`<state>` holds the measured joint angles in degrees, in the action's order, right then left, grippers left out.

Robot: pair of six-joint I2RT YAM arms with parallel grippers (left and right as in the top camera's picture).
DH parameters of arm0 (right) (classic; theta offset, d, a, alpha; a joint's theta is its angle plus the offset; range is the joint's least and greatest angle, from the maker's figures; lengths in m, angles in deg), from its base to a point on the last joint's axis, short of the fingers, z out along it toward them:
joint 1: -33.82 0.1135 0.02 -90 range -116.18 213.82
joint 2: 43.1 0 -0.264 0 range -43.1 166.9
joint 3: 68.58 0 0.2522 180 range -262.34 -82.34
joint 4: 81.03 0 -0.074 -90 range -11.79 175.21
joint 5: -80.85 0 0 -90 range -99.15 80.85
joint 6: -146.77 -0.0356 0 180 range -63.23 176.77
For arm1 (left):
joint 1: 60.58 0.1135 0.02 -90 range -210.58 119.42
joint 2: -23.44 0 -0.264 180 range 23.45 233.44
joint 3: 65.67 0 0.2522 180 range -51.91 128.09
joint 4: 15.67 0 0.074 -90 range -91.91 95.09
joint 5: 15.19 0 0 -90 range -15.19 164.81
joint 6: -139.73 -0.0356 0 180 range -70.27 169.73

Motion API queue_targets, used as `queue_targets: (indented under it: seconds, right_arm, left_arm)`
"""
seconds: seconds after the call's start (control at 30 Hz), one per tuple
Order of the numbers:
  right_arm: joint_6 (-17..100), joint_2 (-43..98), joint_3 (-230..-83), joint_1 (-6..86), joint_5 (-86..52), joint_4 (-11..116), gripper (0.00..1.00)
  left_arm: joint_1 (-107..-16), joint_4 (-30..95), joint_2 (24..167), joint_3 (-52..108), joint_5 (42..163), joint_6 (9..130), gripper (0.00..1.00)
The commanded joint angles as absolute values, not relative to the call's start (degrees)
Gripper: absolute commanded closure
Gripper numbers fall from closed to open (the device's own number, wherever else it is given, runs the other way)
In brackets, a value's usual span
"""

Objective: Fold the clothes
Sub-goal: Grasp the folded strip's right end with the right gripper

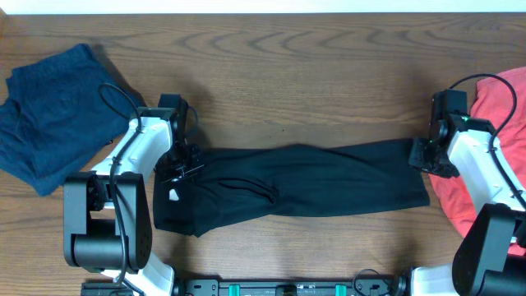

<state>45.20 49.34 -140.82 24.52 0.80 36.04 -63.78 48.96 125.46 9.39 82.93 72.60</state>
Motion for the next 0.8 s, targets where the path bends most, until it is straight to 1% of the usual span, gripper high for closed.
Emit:
queue_targets:
  seconds: [0.0, 0.07, 0.1, 0.13, 0.2, 0.23, 0.3, 0.57, 0.67, 0.7, 0.77]
  right_arm:
    - [49.05, 49.69, -140.78, 22.53, -4.84, 35.98, 0.53]
    - [49.18, 50.15, -140.67, 21.52, -5.01, 35.41, 0.52]
    - [49.2, 50.48, -140.56, 21.06, -5.01, 35.15, 0.53]
    - [49.2, 50.89, -140.41, 20.52, -5.21, 34.97, 0.53]
    - [49.79, 51.9, -139.9, 19.77, -6.67, 35.08, 0.52]
    - [50.73, 52.64, -139.64, 19.53, -8.33, 35.21, 0.52]
    - [52.46, 54.39, -139.44, 19.42, -11.48, 35.21, 0.51]
    - [53.29, 63.37, -139.27, 19.42, -11.96, 37.18, 0.51]
    - [53.29, 66.17, -139.27, 19.42, -11.96, 38.14, 0.52]
    - [53.35, 66.78, -139.27, 19.42, -11.96, 38.38, 0.54]
    - [53.85, 67.37, -139.27, 19.42, -11.98, 39.21, 0.62]
  left_arm:
    - [-63.65, 48.57, 125.05, 8.95, 81.6, 72.25, 0.83]
    - [-63.65, 49.05, 125.05, 8.95, 81.6, 72.27, 0.83]
    - [-63.65, 49.46, 125.05, 8.95, 81.62, 72.25, 0.78]
    - [-63.65, 49.96, 125.05, 8.95, 81.62, 72.25, 0.71]
    - [-63.65, 51.06, 125.03, 8.95, 81.62, 72.27, 0.49]
    - [-63.65, 51.56, 125.03, 8.95, 81.64, 72.27, 0.41]
    - [-63.65, 52.52, 125.03, 8.95, 81.66, 72.27, 0.34]
    - [-63.63, 53.61, 122.77, 9.04, 81.64, 72.27, 0.33]
    - [-63.63, 53.51, 120.24, 9.08, 81.64, 72.27, 0.33]
    - [-63.65, 53.53, 119.25, 9.08, 81.64, 72.27, 0.33]
    - [-63.65, 53.55, 117.07, 9.08, 81.64, 72.27, 0.33]
